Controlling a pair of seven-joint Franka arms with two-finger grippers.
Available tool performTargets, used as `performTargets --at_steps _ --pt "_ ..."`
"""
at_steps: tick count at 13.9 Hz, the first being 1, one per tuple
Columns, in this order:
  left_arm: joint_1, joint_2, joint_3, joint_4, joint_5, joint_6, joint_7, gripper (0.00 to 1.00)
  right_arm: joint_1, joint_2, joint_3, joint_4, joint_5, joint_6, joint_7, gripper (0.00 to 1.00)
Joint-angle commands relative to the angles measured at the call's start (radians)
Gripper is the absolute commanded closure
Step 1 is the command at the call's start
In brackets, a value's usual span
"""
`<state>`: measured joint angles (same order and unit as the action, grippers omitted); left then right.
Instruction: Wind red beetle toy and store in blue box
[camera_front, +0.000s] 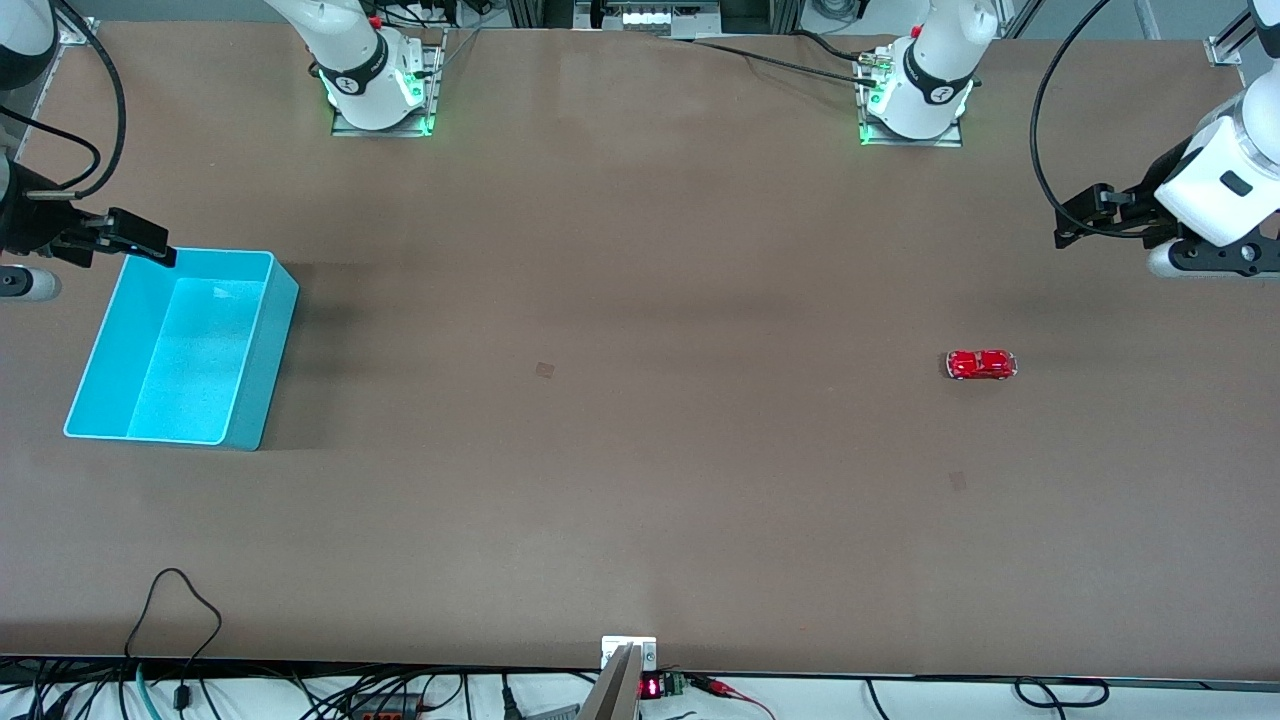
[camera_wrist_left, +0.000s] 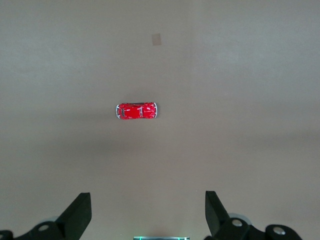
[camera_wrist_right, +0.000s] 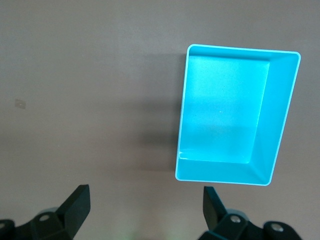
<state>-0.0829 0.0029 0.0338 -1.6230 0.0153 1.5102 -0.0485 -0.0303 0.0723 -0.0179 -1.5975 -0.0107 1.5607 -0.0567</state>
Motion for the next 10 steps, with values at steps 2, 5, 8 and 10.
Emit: performTargets --at_steps 2,5,8,10 --pt "-0.005 -0.015 -0.003 0.005 0.011 -0.01 -0.007 0.0 -0.008 -0.02 0.004 -0.021 0.009 0.001 -0.018 0.0" --pt "-0.011 -0.015 -0.003 0.005 0.011 -0.01 -0.005 0.0 -0.008 -0.019 0.004 -0.021 0.009 -0.002 -0.018 0.0" --pt "-0.018 -0.012 -0.005 0.003 0.008 -0.036 -0.011 0.0 -0.008 -0.013 0.004 -0.021 0.009 -0.014 -0.021 0.0" --pt "-0.017 0.011 -0.005 0.011 0.006 -0.129 -0.01 0.0 -0.008 0.012 0.006 -0.019 0.017 -0.039 -0.025 0.0"
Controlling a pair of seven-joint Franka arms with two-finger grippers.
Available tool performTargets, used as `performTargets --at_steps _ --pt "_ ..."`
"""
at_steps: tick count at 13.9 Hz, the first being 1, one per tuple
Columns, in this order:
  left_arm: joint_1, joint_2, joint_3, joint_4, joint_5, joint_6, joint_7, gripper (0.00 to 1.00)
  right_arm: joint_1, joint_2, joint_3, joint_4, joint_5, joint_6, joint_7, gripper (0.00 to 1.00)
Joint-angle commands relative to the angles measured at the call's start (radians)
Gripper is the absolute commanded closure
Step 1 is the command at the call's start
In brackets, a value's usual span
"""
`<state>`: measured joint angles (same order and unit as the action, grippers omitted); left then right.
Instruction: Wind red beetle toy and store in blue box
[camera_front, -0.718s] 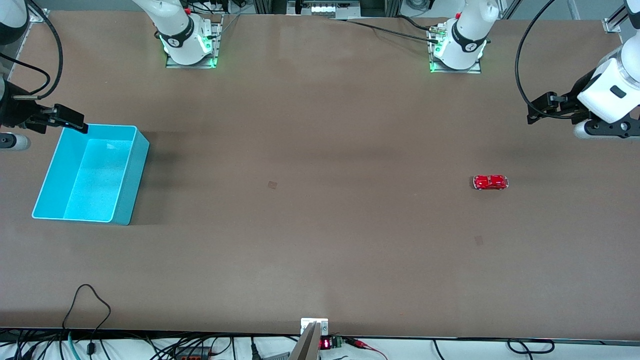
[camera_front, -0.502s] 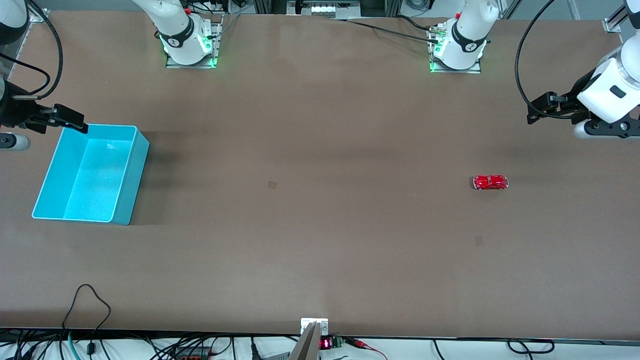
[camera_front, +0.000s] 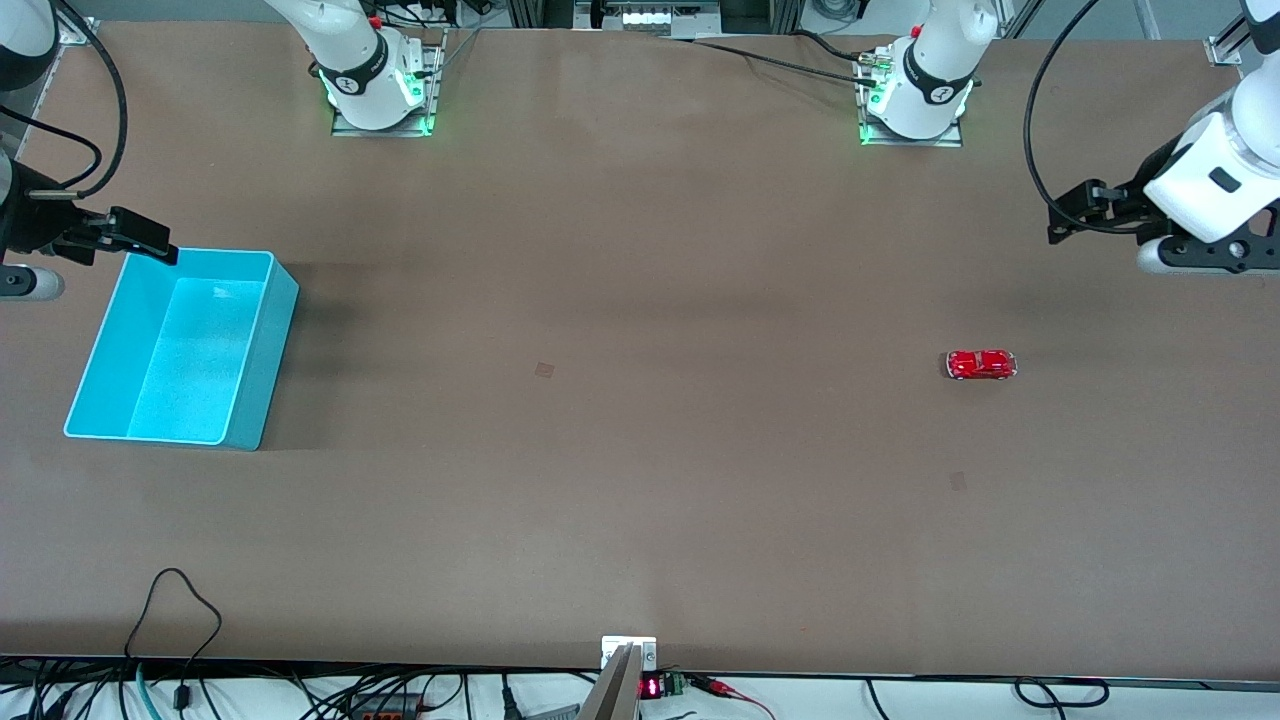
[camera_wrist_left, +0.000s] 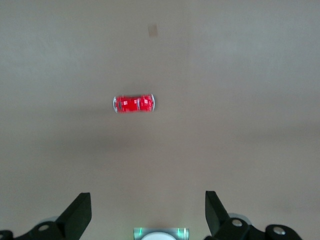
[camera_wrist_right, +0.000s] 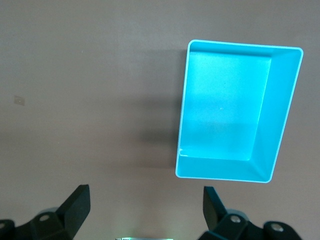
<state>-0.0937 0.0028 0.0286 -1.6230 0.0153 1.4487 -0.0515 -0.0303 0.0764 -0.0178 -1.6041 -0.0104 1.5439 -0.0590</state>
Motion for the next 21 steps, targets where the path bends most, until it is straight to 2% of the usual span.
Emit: performTargets --at_steps 1,3,5,9,10,14,16,19,21 --pt "-0.007 0.023 0.002 0.011 0.005 -0.106 -0.007 0.0 -0.007 0.019 0.006 -0.011 0.018 -0.063 -0.024 0.0" --pt "-0.007 0.04 0.002 0.009 -0.001 -0.212 0.005 0.0 -0.007 0.039 0.006 -0.011 0.018 -0.134 -0.021 0.0" --pt "-0.006 0.046 0.002 -0.001 -0.001 -0.237 0.08 0.0 -0.011 0.051 0.006 -0.011 0.021 -0.168 -0.021 0.0" --pt "0.009 0.077 0.004 -0.02 0.006 -0.202 0.494 0.0 -0.017 0.054 0.004 -0.011 0.021 -0.162 -0.022 0.0" --pt "0.011 0.074 0.004 -0.058 0.014 -0.153 0.568 0.0 -0.017 0.062 0.004 -0.001 0.026 -0.16 -0.038 0.0" --pt "0.04 0.069 0.005 -0.219 0.043 0.121 0.87 0.0 -0.019 0.13 0.004 0.058 0.026 -0.156 -0.047 0.0" --pt "0.069 0.069 0.005 -0.344 0.078 0.351 1.074 0.0 -0.016 0.154 0.004 0.102 0.024 -0.153 -0.038 0.0" --pt "0.129 0.083 0.005 -0.55 0.094 0.733 1.312 0.0 -0.011 0.157 0.006 0.101 0.012 -0.07 -0.033 0.0" --pt "0.144 0.153 0.005 -0.581 0.095 0.89 1.415 0.0 -0.02 0.164 0.004 0.093 0.01 -0.032 -0.036 0.0"
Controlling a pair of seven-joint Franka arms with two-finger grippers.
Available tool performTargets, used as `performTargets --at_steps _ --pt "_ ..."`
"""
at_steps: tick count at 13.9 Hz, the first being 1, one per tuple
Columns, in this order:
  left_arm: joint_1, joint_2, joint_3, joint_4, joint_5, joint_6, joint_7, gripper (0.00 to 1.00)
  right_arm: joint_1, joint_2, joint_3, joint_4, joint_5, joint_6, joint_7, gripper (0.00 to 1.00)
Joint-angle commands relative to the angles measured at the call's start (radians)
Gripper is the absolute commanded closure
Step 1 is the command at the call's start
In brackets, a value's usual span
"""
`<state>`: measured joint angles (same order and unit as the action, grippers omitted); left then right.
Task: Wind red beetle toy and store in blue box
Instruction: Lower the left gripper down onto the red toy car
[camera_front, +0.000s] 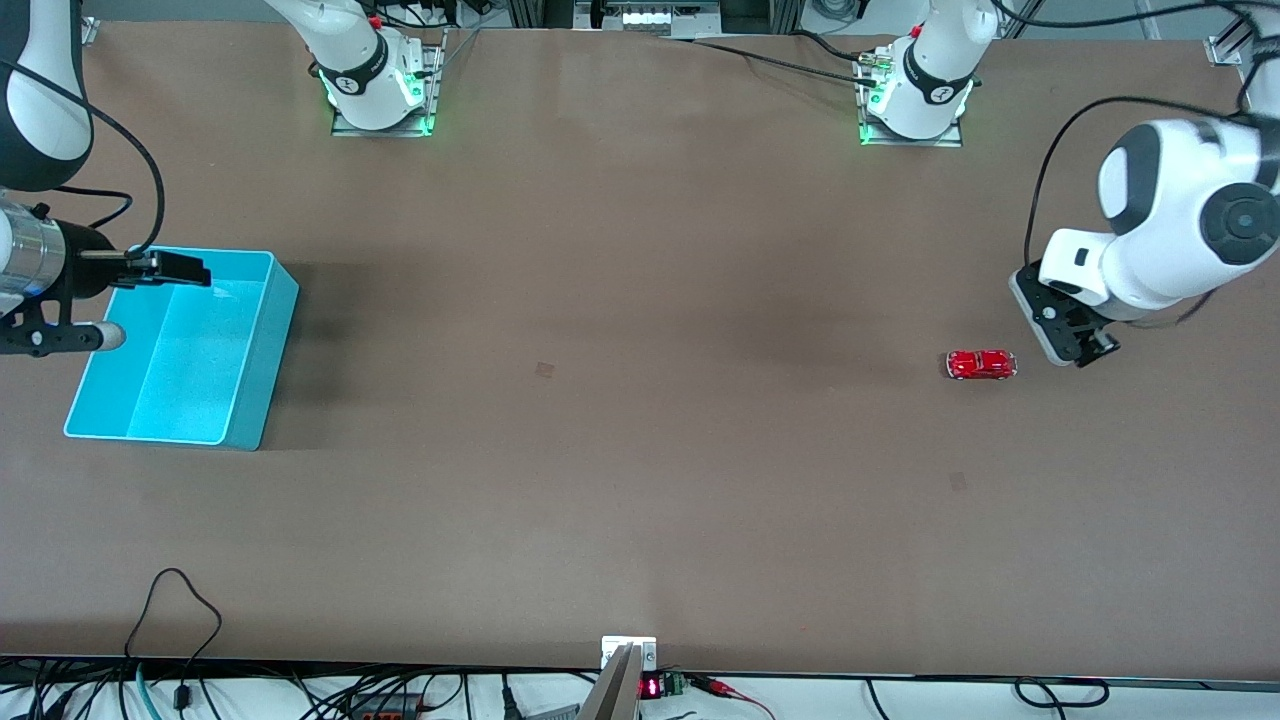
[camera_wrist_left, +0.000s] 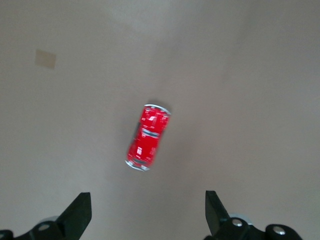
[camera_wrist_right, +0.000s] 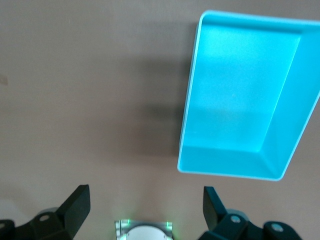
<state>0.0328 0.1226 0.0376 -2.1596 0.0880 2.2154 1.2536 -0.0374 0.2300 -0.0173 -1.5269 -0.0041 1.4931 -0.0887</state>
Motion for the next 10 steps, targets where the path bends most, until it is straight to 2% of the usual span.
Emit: performTargets --at_steps 1,4,8,10 --pt "0.027 0.073 -0.005 -0.043 0.021 0.172 0.148 0.0 -0.013 0.015 0.005 0.017 0.009 0.022 -0.005 0.0" --pt "0.041 0.156 -0.005 -0.058 0.022 0.297 0.22 0.0 -0.009 0.017 0.005 0.019 0.015 0.035 -0.003 0.0" --pt "0.048 0.235 -0.007 -0.06 0.022 0.302 0.253 0.0 -0.007 0.015 0.003 0.017 0.006 0.027 -0.014 0.0" --pt "0.056 0.239 -0.007 -0.06 0.022 0.313 0.254 0.01 -0.007 0.015 0.003 0.017 0.006 0.027 -0.016 0.0"
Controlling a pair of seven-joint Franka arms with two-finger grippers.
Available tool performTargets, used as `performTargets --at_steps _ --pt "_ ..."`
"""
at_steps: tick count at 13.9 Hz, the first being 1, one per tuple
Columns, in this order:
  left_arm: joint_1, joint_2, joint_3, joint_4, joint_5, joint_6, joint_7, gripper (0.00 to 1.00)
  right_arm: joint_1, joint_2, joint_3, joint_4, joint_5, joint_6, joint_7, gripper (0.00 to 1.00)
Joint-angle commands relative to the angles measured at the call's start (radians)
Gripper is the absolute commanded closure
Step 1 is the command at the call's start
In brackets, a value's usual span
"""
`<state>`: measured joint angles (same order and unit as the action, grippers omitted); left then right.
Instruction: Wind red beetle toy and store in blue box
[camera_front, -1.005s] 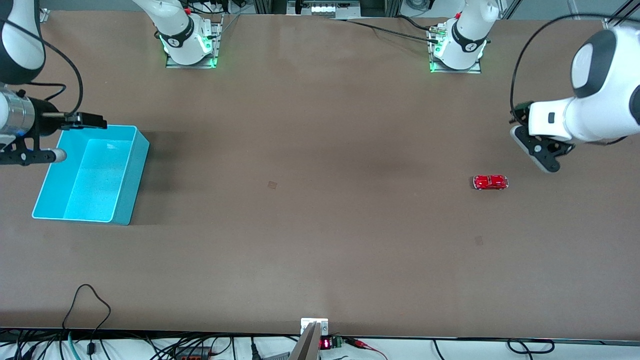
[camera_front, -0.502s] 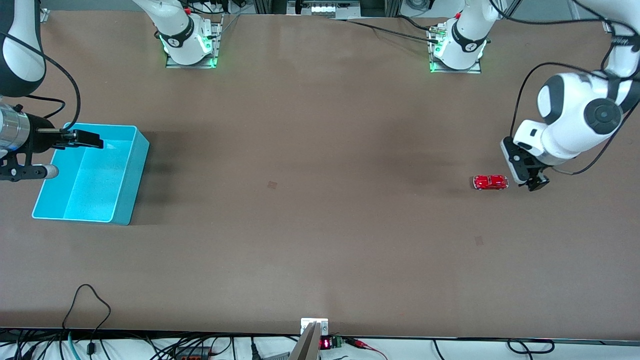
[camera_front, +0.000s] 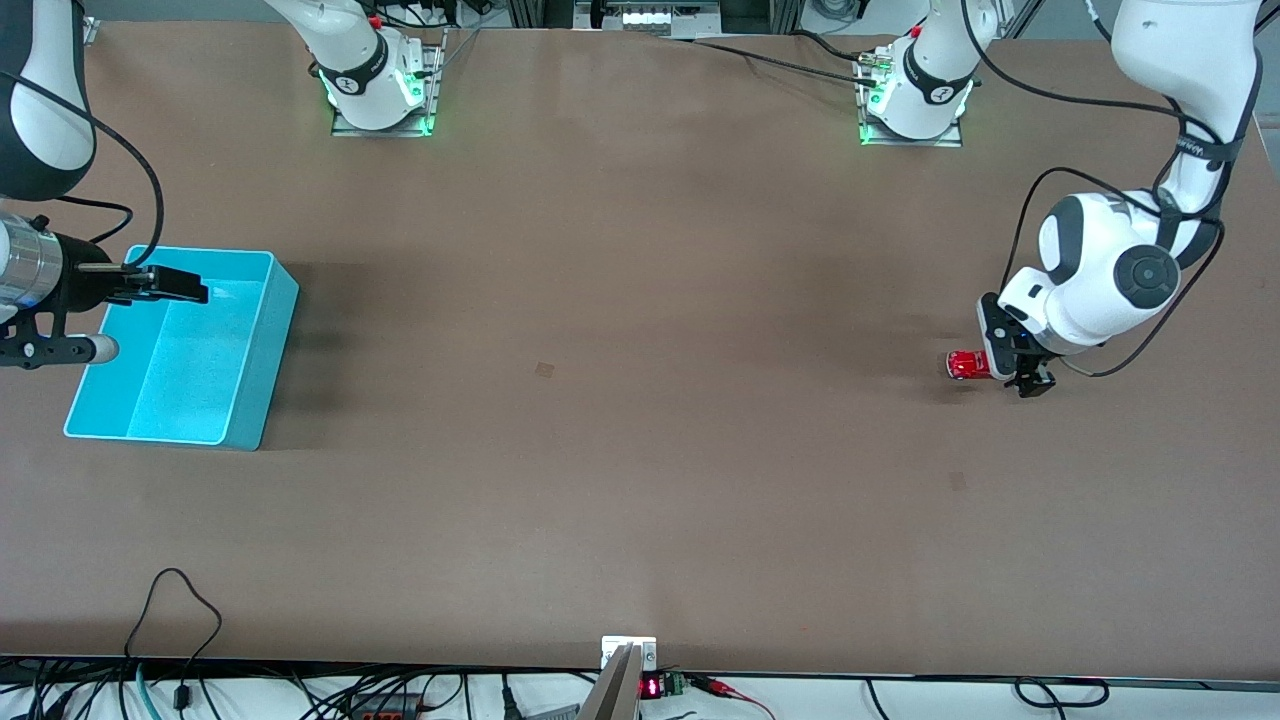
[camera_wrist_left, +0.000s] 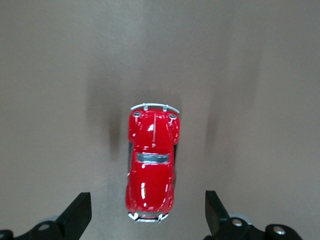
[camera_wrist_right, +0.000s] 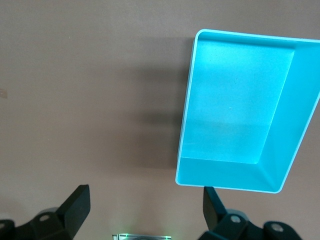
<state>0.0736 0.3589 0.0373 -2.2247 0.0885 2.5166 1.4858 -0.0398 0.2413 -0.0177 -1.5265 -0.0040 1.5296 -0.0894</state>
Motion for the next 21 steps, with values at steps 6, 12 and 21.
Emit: performTargets --at_steps 6,12,21 --pt "0.006 0.028 -0.03 0.008 0.022 0.028 0.024 0.64 -0.006 0.006 0.004 0.017 0.004 -0.011 -0.018 0.0" --pt "0.023 0.055 -0.031 0.013 0.022 0.027 0.054 0.74 -0.009 0.006 0.004 0.017 0.004 -0.014 -0.018 0.0" --pt "0.213 0.137 -0.03 0.094 0.02 0.03 0.272 0.74 -0.015 0.006 0.004 0.017 0.007 -0.017 -0.033 0.0"
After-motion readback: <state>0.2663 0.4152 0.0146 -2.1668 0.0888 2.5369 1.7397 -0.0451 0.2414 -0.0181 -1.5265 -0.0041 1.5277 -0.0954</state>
